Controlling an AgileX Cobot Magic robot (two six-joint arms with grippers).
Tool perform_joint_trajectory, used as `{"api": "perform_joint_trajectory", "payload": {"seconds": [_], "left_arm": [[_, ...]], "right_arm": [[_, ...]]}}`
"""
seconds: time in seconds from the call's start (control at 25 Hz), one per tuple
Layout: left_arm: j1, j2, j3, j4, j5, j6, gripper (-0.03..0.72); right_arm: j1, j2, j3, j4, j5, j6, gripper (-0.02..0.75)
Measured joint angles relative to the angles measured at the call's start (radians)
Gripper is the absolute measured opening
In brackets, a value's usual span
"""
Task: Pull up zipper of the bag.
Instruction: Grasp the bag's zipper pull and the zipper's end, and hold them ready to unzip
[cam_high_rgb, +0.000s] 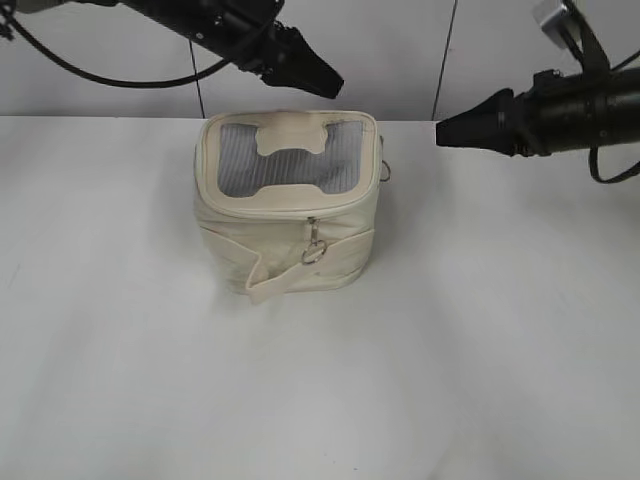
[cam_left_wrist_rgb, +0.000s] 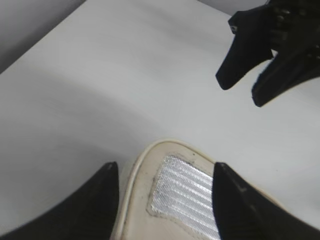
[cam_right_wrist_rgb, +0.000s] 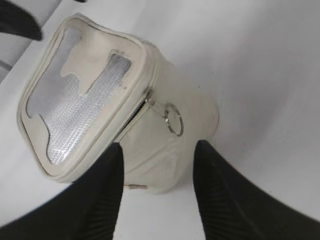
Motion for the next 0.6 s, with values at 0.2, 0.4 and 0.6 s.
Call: {"api": "perform_joint_trajectory", "payload": {"seconds": [0.2,0.4,0.6], "left_arm": [[-0.012,0.13,-0.184,0.061,0.031,-0.08,0.458],[-0.011,0.147,-0.193,0.113,0.036,-0.101,0.458],[-0.011,0.176,-0.195,0.127,0.036,-0.155,0.453]], "right_arm": [[0.0,-0.001,0.141,0.251,-0.058,-0.369,0.407],[0.012,0.028,0.141,0.322,-0.059,-0.473,0.433],[0.049,0.068,0.125,0.33,-0.063,-0.505,0.433]]}}
